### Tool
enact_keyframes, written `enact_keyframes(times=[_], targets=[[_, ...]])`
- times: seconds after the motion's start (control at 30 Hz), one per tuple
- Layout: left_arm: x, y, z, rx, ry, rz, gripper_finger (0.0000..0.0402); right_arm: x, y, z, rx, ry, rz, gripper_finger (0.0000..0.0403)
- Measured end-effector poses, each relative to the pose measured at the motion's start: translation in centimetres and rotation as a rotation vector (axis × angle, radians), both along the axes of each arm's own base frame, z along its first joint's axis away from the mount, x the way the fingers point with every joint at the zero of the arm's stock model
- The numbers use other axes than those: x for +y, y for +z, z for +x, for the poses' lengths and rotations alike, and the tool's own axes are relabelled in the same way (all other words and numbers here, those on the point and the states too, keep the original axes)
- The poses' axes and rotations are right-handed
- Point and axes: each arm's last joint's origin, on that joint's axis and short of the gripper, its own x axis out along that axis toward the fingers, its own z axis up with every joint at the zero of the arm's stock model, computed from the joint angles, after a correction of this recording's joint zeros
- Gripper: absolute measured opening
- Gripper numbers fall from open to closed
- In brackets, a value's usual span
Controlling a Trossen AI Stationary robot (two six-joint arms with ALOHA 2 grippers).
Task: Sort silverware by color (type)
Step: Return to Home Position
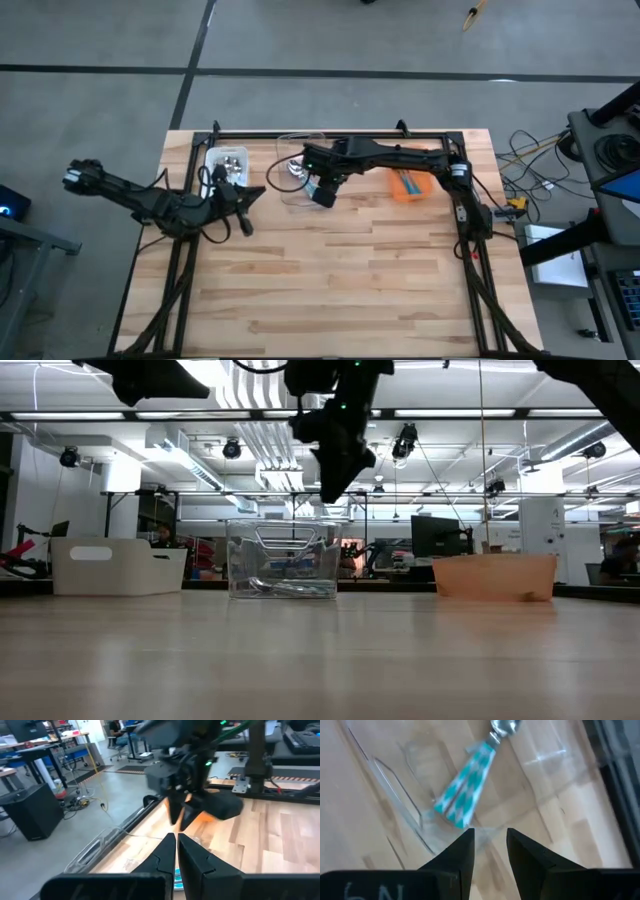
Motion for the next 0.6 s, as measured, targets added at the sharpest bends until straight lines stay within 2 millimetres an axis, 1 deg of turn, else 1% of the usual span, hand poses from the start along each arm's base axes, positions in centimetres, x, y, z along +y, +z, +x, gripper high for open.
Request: enact_keyframes(times=[0.13, 0.27, 0.47, 0.6], targets=[[0.7, 0.0, 0.1, 0.000, 0.042, 0.000, 0.0001, 0.2, 0.8, -1.3, 0.011, 0.004, -0.014, 0.0105], [1.8, 0.0, 0.3, 0.000, 0.100, -0.003, 0.0001, 0.5, 1.5, -3.2, -0.003, 0.008, -0.034, 0.0105], [4.1, 0.0, 0.5, 0.005, 0.127, -0.038, 0.0001, 0.6, 1.8, -5.5, -0.140, 0.000, -0.068, 0.0105], [6.1, -0.1, 0.5, 0.006, 0.165, -0.070, 0.0001, 0.1, 1.8, -7.0, -0.217, -0.005, -0.096, 0.0105]])
